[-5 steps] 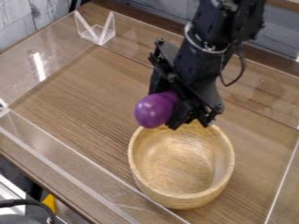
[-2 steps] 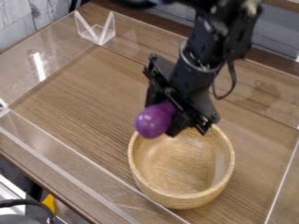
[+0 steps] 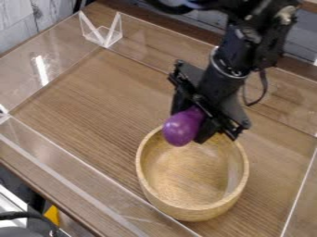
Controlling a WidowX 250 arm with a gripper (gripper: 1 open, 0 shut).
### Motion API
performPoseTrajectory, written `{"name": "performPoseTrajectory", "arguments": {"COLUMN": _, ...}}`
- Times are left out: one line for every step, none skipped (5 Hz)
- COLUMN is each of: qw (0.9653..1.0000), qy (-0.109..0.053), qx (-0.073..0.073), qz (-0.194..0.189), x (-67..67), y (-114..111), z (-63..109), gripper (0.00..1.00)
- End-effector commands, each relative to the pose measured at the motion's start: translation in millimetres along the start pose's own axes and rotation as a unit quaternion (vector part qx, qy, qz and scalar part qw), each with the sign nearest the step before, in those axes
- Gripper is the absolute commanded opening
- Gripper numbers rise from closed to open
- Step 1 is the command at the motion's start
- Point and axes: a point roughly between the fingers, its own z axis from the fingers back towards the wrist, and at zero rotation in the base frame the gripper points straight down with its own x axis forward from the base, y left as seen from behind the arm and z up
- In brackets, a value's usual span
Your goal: Remove the purple eggplant from inside the brown bowl and put it on the table
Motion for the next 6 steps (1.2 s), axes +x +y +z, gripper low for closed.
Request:
{"name": "performPoseTrajectory", "arguments": {"qw": 0.9990, "qy": -0.039, "qx": 0.000, "qz": -0.020, "x": 12.4, "y": -1.0, "z": 19.2, "gripper": 0.00}}
{"name": "performPoseTrajectory", "arguments": {"qw": 0.9976, "qy": -0.053, "qx": 0.009, "qz": -0.043, "x": 14.0, "y": 7.0, "z": 21.6, "gripper": 0.00}}
{"name": "performPoseTrajectory", "arguments": {"qw": 0.9988, "qy": -0.046, "qx": 0.013, "qz": -0.011, "x": 12.8, "y": 3.7, "z": 16.0, "gripper": 0.00}}
{"name": "performPoseTrajectory", "arguments": {"qw": 0.9989, "qy": -0.039, "qx": 0.016, "qz": 0.021, "x": 12.1, "y": -0.3, "z": 10.6, "gripper": 0.00}}
{"name": "performPoseTrajectory", "arguments": {"qw": 0.9981, "qy": -0.037, "qx": 0.023, "qz": 0.044, "x": 6.3, "y": 2.2, "z": 4.1, "gripper": 0.00}}
{"name": "performPoseTrajectory", "arguments": {"qw": 0.9965, "qy": -0.035, "qx": 0.024, "qz": 0.072, "x": 0.8, "y": 2.3, "z": 1.9, "gripper": 0.00}}
